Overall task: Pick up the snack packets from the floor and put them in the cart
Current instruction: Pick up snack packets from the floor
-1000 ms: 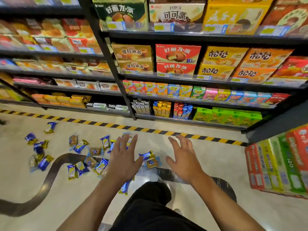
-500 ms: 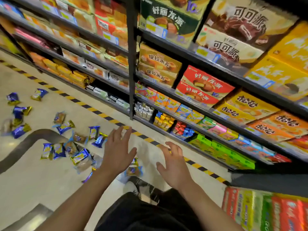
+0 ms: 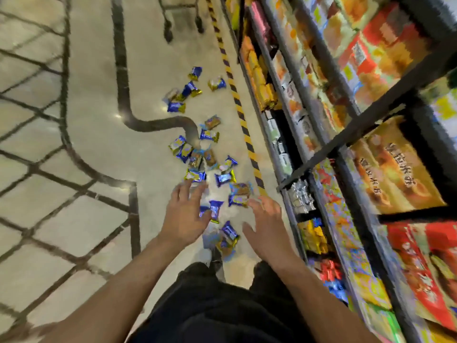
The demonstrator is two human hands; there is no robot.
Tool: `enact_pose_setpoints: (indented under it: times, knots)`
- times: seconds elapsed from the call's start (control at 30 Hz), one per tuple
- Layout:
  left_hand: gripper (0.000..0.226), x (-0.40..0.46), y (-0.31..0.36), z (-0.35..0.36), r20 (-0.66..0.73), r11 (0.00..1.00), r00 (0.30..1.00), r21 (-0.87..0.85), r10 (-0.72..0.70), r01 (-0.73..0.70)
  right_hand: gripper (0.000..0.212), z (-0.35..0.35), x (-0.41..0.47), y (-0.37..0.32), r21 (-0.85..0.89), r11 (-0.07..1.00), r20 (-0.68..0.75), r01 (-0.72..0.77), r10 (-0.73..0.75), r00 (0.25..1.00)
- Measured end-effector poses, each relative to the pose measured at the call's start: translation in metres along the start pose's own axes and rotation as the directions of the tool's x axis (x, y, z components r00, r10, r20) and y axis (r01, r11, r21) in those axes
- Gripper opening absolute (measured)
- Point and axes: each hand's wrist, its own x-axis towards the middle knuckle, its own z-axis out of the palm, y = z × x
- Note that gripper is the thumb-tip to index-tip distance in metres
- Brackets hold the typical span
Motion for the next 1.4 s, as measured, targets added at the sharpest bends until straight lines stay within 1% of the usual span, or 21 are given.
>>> enact_pose_setpoints:
  times: [0.07, 0.17, 0.27, 0.33, 0.47, 0.57, 0.73, 0.87, 0.97, 1.03, 1.1, 1.17, 1.23, 1.3, 1.4]
  knots:
    - [0.076, -0.014, 0.012, 0.004, -0.06, 0.995, 0.993, -0.028, -0.102, 0.101, 0.062, -0.01, 0.019, 0.006, 0.044, 0.996, 0.057, 0.08, -0.082, 0.995]
    - [0.078, -0.04, 0.036, 0.019, -0.068, 0.955, 0.955, -0.101, -0.288, 0.28, 0.071, -0.022, 0.045, 0.017, 0.029, 0.982, 0.148, 0.187, -0.19, 0.971]
    - [0.079, -0.06, 0.059, 0.04, -0.058, 0.9, 0.906, -0.157, -0.42, 0.407, 0.065, -0.028, 0.067, 0.027, -0.008, 0.955, 0.218, 0.296, -0.287, 0.933]
    - [0.081, -0.07, 0.074, 0.051, -0.06, 0.873, 0.884, -0.201, -0.464, 0.445, 0.062, -0.029, 0.074, 0.032, 0.005, 0.943, 0.225, 0.334, -0.326, 0.918]
    - [0.081, -0.087, 0.09, 0.061, -0.043, 0.804, 0.835, -0.301, -0.549, 0.513, 0.059, -0.022, 0.07, 0.036, 0.065, 0.944, 0.264, 0.324, -0.33, 0.906]
    - [0.081, -0.094, 0.086, 0.072, -0.043, 0.777, 0.815, -0.334, -0.578, 0.534, 0.06, -0.006, 0.056, 0.039, 0.042, 0.943, 0.32, 0.331, -0.326, 0.889]
    - [0.075, -0.092, 0.062, 0.102, -0.036, 0.74, 0.798, -0.4, -0.602, 0.541, 0.064, 0.031, 0.037, 0.056, 0.033, 0.975, 0.388, 0.22, -0.215, 0.896]
    - [0.074, -0.084, 0.042, 0.138, -0.014, 0.693, 0.779, -0.468, -0.626, 0.549, 0.077, 0.07, 0.036, 0.076, -0.03, 0.967, 0.493, 0.252, -0.206, 0.845]
    - [0.072, -0.08, 0.023, 0.185, -0.013, 0.731, 0.813, -0.447, -0.582, 0.516, 0.08, 0.107, 0.047, 0.092, -0.072, 0.96, 0.526, 0.269, -0.193, 0.828]
    - [0.072, -0.073, 0.006, 0.224, 0.017, 0.729, 0.813, -0.432, -0.582, 0.531, 0.078, 0.139, 0.057, 0.104, -0.079, 0.964, 0.511, 0.254, -0.18, 0.841]
    - [0.071, -0.063, -0.011, 0.267, 0.037, 0.709, 0.792, -0.423, -0.609, 0.564, 0.076, 0.176, 0.072, 0.123, -0.085, 0.967, 0.463, 0.239, -0.174, 0.869]
    - [0.073, -0.046, -0.029, 0.315, 0.062, 0.67, 0.765, -0.443, -0.641, 0.596, 0.074, 0.221, 0.09, 0.15, -0.1, 0.959, 0.419, 0.266, -0.202, 0.885]
    - [0.078, -0.024, -0.049, 0.367, 0.082, 0.644, 0.746, -0.448, -0.661, 0.62, 0.077, 0.272, 0.111, 0.178, -0.15, 0.935, 0.43, 0.32, -0.229, 0.873]
    - [0.082, -0.001, -0.068, 0.424, 0.091, 0.646, 0.741, -0.429, -0.665, 0.632, 0.081, 0.326, 0.131, 0.206, -0.206, 0.91, 0.461, 0.359, -0.234, 0.856]
    - [0.081, 0.028, -0.093, 0.508, 0.102, 0.615, 0.728, -0.464, -0.678, 0.637, 0.083, 0.398, 0.155, 0.242, -0.224, 0.906, 0.512, 0.36, -0.205, 0.834]
